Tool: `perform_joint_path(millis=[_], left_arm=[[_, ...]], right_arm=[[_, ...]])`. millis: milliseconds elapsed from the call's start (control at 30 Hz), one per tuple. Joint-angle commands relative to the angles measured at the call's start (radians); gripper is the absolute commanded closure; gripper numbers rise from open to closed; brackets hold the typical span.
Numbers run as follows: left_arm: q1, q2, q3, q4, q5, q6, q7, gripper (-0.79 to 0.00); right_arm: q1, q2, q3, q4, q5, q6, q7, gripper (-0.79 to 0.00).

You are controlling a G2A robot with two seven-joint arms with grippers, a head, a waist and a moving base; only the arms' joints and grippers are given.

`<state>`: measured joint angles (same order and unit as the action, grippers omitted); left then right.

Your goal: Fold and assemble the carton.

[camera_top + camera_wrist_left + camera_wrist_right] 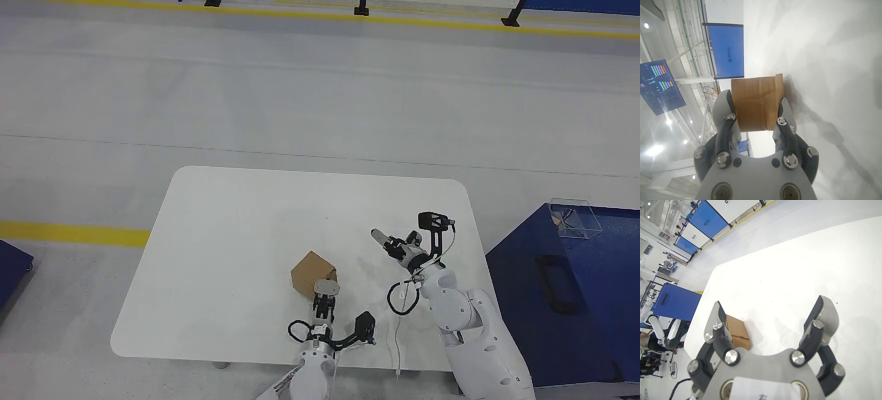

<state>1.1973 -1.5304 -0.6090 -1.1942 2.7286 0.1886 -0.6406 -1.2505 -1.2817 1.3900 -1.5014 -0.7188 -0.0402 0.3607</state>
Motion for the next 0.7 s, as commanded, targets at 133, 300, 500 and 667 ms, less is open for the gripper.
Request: perform_joint_path(millis=[133, 300, 500, 667], left_arm=[[0.056, 0.008, -0.036, -0.132, -0.068, -0.044, 0.101, -0.785], [0.162, 0.044, -0.142, -0.355, -0.092, -0.014, 0.165, -0.785], [0.191, 0.062, -0.296, -0.449, -0.265, -0.002, 0.248, 0.000], [0.141, 0.061, -0.383, -0.402, -0.512, -0.087, 0.352, 0.000]], right_arm=[[0.000, 0.000, 0.000, 0.000, 0.000, 0.000, 0.000, -0.785], [0.000, 0.000, 0.000, 0.000, 0.000, 0.000, 0.000, -0.785], [0.000, 0.000, 0.000, 0.000, 0.000, 0.000, 0.000, -0.785], [0.000, 0.000, 0.000, 0.000, 0.000, 0.000, 0.000, -0.785]])
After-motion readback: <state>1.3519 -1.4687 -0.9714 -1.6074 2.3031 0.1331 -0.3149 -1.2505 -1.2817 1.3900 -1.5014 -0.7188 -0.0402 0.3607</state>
